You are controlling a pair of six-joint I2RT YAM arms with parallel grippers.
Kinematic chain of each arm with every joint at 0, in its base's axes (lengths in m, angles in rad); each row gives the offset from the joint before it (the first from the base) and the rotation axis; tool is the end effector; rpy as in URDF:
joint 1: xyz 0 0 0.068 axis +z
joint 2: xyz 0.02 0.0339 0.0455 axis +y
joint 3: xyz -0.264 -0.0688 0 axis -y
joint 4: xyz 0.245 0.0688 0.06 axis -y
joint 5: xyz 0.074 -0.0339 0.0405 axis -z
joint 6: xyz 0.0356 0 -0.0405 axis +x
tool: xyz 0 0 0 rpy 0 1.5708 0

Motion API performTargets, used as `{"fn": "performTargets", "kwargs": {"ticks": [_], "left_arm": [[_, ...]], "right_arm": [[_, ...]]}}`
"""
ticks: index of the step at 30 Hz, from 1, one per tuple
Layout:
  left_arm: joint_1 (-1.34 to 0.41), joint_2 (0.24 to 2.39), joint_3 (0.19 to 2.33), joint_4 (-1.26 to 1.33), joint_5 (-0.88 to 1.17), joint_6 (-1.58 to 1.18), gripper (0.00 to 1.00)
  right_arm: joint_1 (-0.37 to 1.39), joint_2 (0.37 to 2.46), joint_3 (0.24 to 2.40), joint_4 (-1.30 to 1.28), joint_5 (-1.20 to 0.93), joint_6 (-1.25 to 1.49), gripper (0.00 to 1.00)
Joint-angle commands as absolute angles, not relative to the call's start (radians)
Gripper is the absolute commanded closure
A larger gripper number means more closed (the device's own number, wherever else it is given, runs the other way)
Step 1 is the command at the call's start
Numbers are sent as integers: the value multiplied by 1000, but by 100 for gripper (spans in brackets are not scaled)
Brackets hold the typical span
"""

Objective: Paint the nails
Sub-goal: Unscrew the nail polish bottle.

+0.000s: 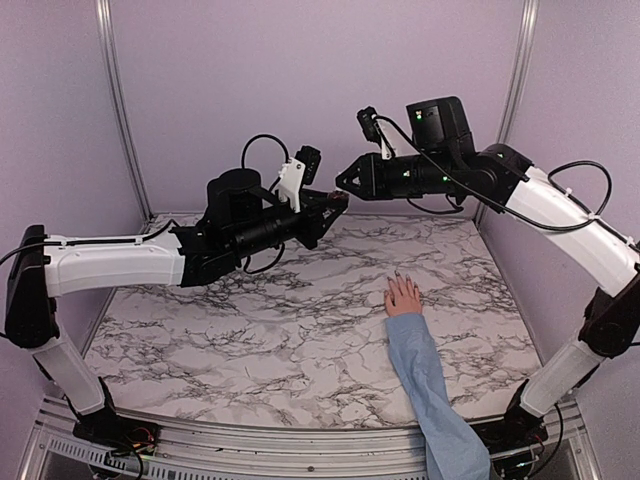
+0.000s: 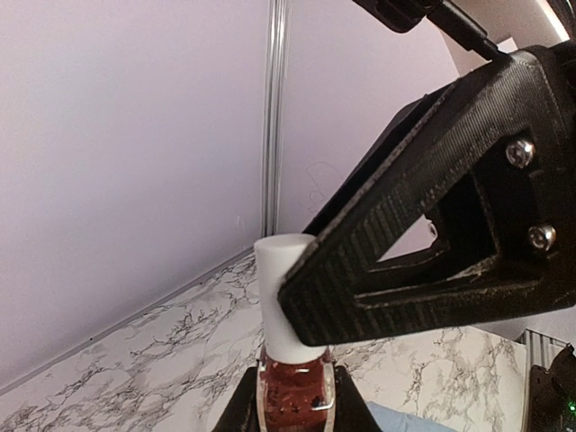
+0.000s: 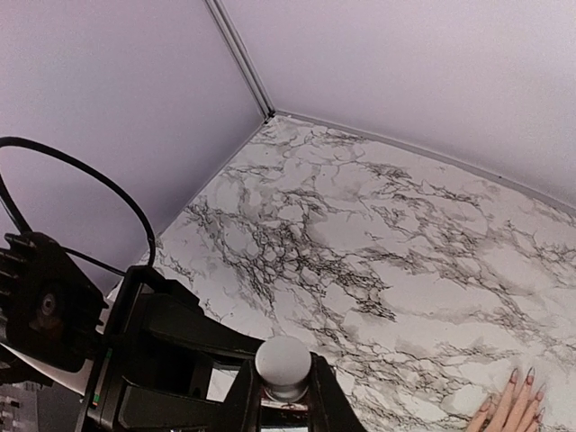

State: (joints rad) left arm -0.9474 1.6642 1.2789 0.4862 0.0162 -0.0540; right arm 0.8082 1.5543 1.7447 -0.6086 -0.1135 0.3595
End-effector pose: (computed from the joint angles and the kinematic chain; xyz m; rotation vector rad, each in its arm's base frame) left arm 0.2349 -0.3277 0.3509 0.6709 1.3689 -0.8204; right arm 0.2353 0.2521 0.4383 -0.5404 2.0213 0.8482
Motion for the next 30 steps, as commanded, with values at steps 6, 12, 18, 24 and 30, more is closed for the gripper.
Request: {"fn": "performTargets", "kwargs": {"ticks": [6,12,18,24,30], "left_arm": [[-950,1652,1308,470,58,-27,100],[-890,1615,1291,477,314,-130,100],[-851,1597,1303,500,556,-195,100],[-844,1594,1334,538,775,-246,100],[-842,1600,1366,581,910,-311,100]], "right_arm": [[816,1557,1788,-608,-146,310,97],[801,1511,1750,-550,-255,226,99],[775,1465,1697,-488,-430,136,100],[767,1427,1663,-420,-597,95,100],[764,1421,1664,-394,-737,82,100]]}}
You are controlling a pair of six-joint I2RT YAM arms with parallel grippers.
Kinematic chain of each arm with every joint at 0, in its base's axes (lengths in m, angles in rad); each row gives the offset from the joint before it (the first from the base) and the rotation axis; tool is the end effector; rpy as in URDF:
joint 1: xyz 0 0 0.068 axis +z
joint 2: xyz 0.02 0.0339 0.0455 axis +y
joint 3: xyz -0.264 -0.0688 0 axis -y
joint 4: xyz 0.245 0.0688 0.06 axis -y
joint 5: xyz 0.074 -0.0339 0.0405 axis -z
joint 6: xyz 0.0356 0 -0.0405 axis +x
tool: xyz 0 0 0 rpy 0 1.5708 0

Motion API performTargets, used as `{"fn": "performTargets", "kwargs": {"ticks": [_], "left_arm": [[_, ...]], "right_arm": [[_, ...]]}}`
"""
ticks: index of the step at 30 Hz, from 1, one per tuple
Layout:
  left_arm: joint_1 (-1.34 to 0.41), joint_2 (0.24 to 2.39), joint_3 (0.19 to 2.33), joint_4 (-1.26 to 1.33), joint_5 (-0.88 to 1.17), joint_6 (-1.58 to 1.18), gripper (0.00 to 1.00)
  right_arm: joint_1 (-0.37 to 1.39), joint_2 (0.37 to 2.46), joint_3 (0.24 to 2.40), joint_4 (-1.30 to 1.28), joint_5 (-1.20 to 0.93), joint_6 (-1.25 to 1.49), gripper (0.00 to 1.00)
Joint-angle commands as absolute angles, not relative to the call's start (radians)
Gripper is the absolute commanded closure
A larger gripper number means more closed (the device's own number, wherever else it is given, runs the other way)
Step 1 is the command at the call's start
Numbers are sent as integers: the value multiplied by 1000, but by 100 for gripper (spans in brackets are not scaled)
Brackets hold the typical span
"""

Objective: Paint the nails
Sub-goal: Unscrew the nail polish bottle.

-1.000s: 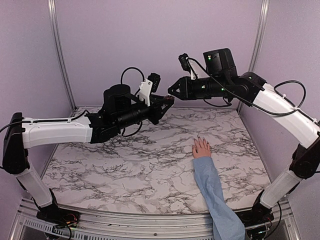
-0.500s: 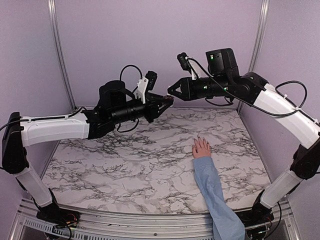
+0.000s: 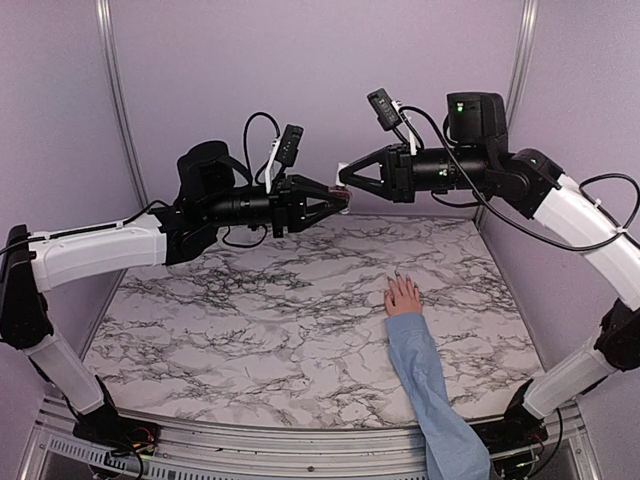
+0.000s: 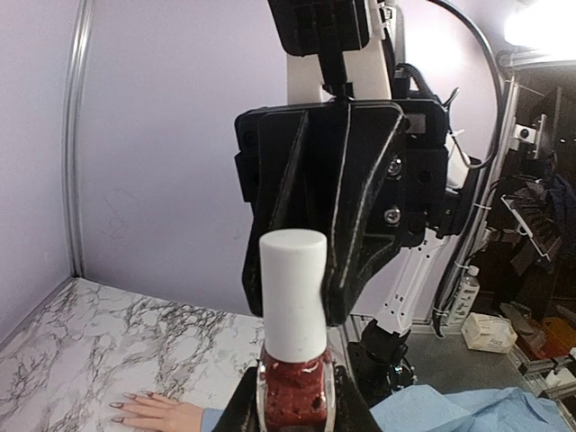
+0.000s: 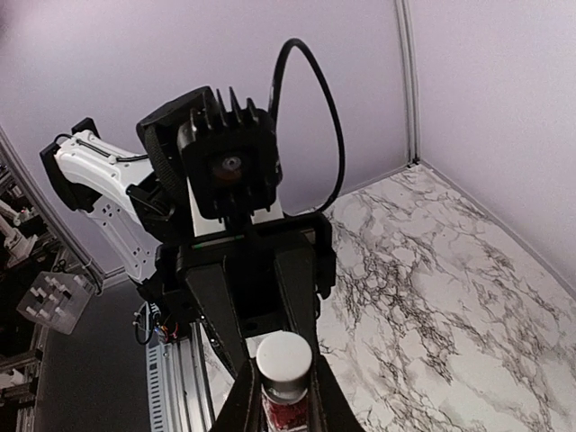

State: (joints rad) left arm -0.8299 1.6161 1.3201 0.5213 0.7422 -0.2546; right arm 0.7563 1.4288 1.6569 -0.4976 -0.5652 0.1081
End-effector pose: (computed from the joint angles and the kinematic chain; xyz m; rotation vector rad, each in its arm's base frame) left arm 0.2397 -0.2977 0.3855 1.0526 1.1483 -1.3732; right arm 0.2110 0.2253 0.4610 -1.0042 1.6691 1.1080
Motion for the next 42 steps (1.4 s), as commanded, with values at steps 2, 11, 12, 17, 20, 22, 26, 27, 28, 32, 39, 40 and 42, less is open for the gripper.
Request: {"fn": "performTargets", "kwargs": {"ticks": [2,11,12,17,20,22,26,27,28,32,39,40,42], "left_arm": [[-842,1605,1377,592,948,-330,100],[-840,1603,1384,602,988,-359,100],[-839,1602,1380,603,975,-358,100],[-816,1576,1339,603,872,-332,100],[-812,1562,1314,600,804,-298,100],[-811,1561,1307,595,771,-281,100],[-811,1548,1280,549,669,-208,100],[-811,1541,1269,537,632,-187,100],[-813,1534,1256,524,579,-163,100],[-824,1515,1238,455,429,-73,100],[-856,1516,1241,384,295,-6,100],[-859,1518,1246,378,292,-5,100],[-865,1526,1251,371,289,-5,100]], "right_arm": [[763,1416,1655,-374,-785,83,100],[763,1425,1664,-388,-872,49,100],[763,1424,1665,-395,-868,45,100],[763,1426,1675,-449,-839,18,75],[763,1425,1684,-470,-815,14,54],[763,1425,1695,-489,-800,12,44],[762,1423,1703,-524,-711,28,27],[762,1427,1710,-544,-662,37,25],[762,1434,1724,-571,-602,46,24],[762,1481,1787,-661,-410,93,24],[761,1525,1829,-668,-386,149,27],[761,1532,1833,-669,-389,149,27],[760,1544,1842,-669,-395,147,29]]}}
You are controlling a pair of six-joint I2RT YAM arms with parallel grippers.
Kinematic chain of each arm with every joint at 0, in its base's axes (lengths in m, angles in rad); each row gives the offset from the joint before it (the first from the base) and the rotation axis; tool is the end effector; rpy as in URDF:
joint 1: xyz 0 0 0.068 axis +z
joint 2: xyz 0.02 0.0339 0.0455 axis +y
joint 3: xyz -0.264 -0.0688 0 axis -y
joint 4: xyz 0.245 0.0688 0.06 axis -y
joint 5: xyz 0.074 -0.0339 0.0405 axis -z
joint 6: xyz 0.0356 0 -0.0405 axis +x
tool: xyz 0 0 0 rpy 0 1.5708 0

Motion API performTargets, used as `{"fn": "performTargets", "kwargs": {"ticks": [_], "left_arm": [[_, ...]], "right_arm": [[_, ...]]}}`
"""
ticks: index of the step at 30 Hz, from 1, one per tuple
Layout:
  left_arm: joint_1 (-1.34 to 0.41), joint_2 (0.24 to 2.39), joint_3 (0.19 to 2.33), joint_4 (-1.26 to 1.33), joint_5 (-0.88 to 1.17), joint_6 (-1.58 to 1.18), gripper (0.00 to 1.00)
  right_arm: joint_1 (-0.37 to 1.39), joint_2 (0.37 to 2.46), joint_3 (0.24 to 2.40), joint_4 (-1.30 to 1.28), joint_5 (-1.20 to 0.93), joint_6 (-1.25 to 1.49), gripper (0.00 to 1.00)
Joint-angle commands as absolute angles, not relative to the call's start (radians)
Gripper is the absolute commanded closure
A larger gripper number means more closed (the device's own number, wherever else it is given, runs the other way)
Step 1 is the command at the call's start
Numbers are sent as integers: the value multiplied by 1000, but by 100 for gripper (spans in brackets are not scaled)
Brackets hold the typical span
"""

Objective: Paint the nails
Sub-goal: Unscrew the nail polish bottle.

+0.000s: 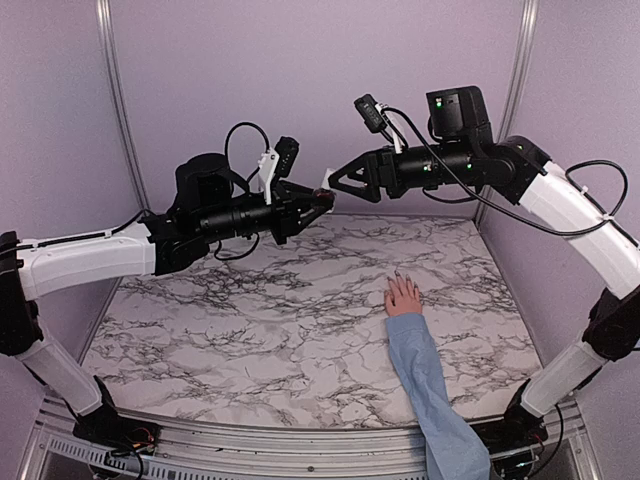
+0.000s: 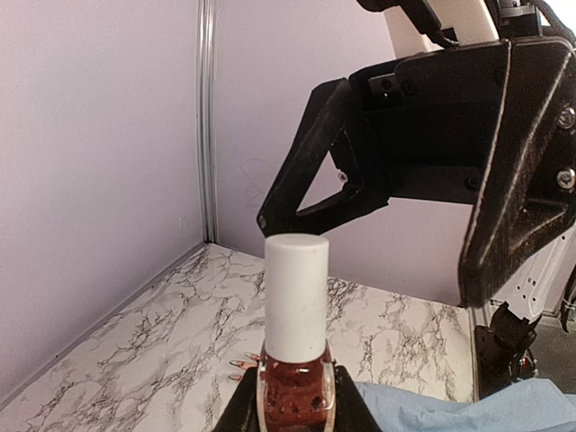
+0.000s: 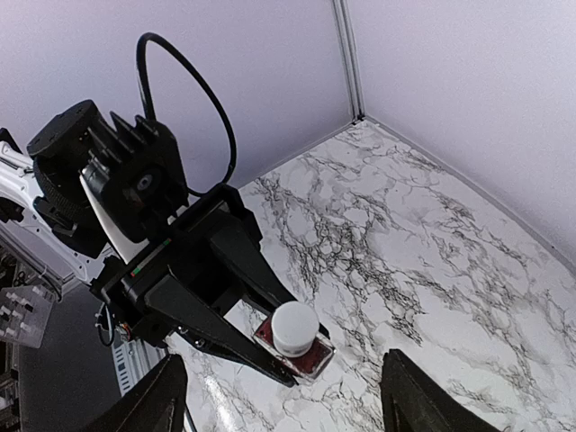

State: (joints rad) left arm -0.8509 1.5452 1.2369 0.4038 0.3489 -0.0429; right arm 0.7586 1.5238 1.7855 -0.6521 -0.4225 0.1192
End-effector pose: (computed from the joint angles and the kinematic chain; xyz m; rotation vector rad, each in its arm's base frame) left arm 0.2360 -0.2876 0.3705 0.8750 1.2912 -0.9715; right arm 0.2274 0.2357 0.4580 -0.9182 1.8423 0.9755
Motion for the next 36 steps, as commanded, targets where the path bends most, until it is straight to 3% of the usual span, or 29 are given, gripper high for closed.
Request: {"fn": "performTargets", "kwargs": {"ticks": [1,15,36], "left_arm": [[-868,1530,1255,368,288,-5,100],[-885,1559,1294,357,288,31,100],[-885,1575,1310,357,290,49,100]], "right_arm": [[760,1551,1849,-669,-400,143,30],[758,1571,1846,-668,-428,137,55],[736,1580,1828,-660,-486,149,73]]}}
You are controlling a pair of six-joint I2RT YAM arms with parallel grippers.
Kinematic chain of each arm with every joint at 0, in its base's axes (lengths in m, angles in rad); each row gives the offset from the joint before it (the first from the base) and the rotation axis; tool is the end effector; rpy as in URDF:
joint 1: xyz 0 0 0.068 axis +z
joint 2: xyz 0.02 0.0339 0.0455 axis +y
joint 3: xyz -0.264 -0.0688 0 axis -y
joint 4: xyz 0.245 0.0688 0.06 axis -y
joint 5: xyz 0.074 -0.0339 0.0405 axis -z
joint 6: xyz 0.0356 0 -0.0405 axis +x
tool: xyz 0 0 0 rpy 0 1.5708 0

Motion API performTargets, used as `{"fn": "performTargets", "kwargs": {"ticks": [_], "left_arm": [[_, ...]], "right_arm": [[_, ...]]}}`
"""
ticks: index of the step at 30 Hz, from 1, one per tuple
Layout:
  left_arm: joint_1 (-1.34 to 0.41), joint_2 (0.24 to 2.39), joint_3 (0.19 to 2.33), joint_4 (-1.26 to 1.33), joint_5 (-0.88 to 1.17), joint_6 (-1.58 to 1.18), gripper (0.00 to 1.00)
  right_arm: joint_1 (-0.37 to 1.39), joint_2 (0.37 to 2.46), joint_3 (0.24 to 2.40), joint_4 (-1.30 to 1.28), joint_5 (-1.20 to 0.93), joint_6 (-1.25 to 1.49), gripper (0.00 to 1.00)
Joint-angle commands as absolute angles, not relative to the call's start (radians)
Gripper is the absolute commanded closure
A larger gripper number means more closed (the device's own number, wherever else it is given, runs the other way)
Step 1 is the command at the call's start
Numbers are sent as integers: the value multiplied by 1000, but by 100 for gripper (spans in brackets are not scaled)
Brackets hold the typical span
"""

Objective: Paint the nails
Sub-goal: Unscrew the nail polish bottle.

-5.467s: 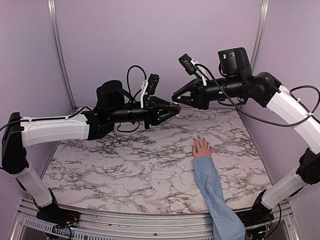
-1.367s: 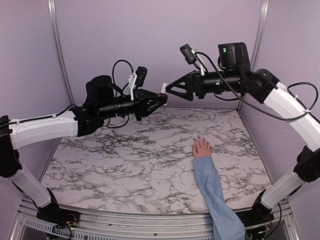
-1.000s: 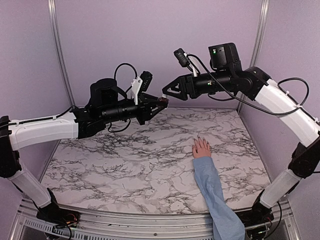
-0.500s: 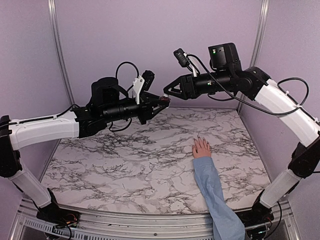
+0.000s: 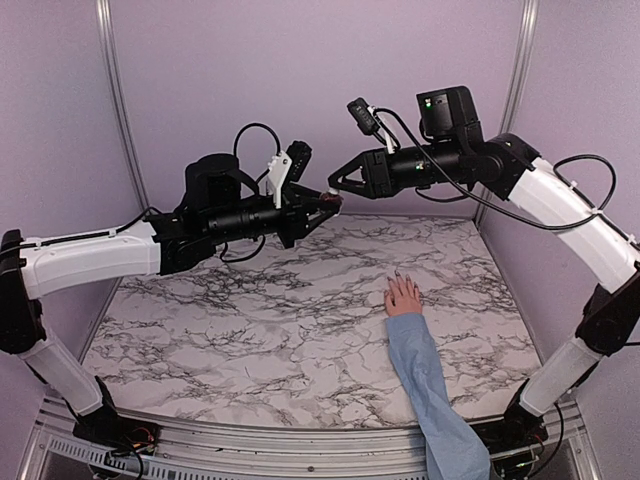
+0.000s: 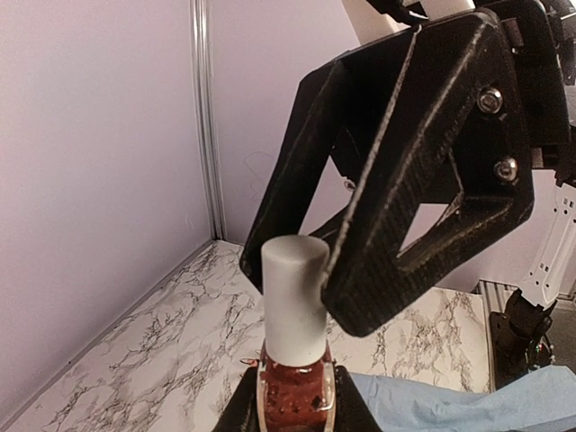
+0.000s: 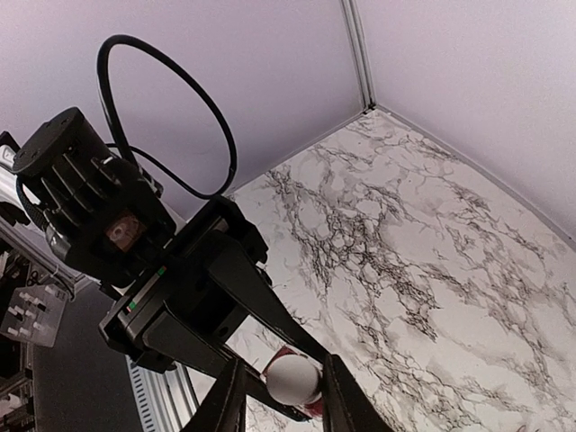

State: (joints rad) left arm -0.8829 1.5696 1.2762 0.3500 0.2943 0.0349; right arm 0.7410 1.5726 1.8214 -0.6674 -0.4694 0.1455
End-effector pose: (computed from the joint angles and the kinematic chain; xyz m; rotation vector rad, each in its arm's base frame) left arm 0.2329 -0.2997 0.3702 0.9140 1.2952 -0.8934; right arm 0.2398 0.2412 0.4530 -0.9138 1.8829 1.0229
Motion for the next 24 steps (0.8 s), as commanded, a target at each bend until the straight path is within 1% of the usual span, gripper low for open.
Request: {"fn": "performTargets", "kwargs": {"ticks": [1,4,6,9,14,19,24], "left_arm": [[-886,1575,1311,357,291,49,100],[-885,1580,1315,357,291,47,100],[-885,1580,1318,357,292,46,100],[-885,1580,1318,357,296,49,100],[-885,1580,1320,357,301,46,100],[-886,1581,1320,357,304,49,100],[-885,1581,1322,357,305,49,100]], "right_arm": [[735,1580,1827,-660,-484,149,74],[736,1581,1825,-662,-486,147,79],[736,1582,1824,-663,-483,148,79],[735,1583,1824,-666,-471,149,74],[735,1583,1825,-678,-449,148,71],[736,1587,1830,-684,-446,144,75],[735,1590,1828,-688,-447,141,77]]}}
